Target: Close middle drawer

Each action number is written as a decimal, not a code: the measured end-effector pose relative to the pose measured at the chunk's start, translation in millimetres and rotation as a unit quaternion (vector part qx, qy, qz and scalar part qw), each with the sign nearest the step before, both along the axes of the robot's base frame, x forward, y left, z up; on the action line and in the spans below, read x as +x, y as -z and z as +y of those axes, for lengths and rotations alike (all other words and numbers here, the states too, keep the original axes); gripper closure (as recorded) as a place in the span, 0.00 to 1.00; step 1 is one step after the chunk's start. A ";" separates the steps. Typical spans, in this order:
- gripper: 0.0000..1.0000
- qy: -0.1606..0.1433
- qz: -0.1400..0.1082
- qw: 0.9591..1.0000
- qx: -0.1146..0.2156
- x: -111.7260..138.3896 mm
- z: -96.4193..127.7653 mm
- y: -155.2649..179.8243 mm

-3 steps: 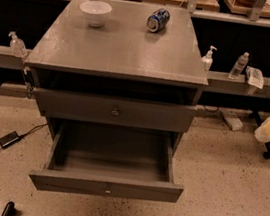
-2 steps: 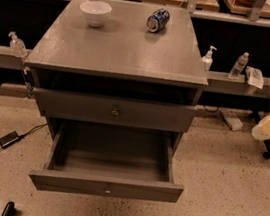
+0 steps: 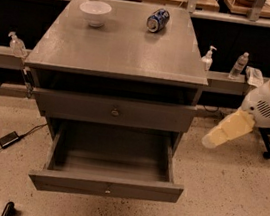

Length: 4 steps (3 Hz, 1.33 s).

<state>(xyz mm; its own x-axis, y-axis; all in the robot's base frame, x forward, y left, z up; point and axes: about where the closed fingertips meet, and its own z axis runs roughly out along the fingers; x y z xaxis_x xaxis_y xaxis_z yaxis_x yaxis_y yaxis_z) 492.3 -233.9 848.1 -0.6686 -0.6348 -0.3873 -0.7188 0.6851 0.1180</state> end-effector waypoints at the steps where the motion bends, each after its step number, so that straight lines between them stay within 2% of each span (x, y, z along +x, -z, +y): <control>1: 0.00 -0.010 0.030 0.999 -0.017 -7.0 41.7 38.7; 2: 0.00 -0.012 0.070 0.997 -0.022 -17.5 66.2 84.1; 3: 0.00 -0.002 0.097 0.995 -0.022 -23.3 74.9 117.3; 4: 0.00 0.014 0.140 0.990 -0.020 -29.5 82.3 167.2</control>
Offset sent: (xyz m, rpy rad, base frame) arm -0.0232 0.0844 -0.1050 -0.0520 0.1827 0.0414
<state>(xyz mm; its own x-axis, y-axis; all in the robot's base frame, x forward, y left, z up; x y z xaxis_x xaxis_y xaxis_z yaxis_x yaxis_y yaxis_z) 462.9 -151.6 680.9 -0.7633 -0.6261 -0.1591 -0.6429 0.7121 0.2823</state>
